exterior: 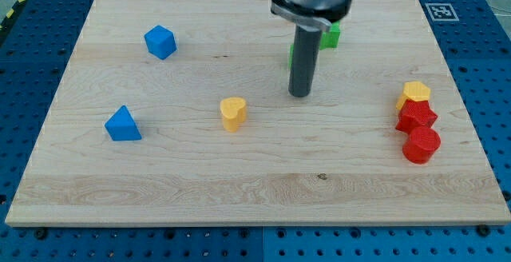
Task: Place the green circle to the left of the green star
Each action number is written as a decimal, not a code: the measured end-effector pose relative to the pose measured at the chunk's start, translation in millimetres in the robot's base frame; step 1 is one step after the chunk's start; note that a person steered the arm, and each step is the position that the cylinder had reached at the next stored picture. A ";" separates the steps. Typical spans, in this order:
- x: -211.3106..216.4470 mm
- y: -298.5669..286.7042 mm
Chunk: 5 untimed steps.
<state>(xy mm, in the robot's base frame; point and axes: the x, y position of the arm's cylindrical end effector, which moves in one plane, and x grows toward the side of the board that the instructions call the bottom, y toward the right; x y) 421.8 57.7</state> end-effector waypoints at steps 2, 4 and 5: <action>-21.4 0.0; -22.1 14.4; -54.0 13.7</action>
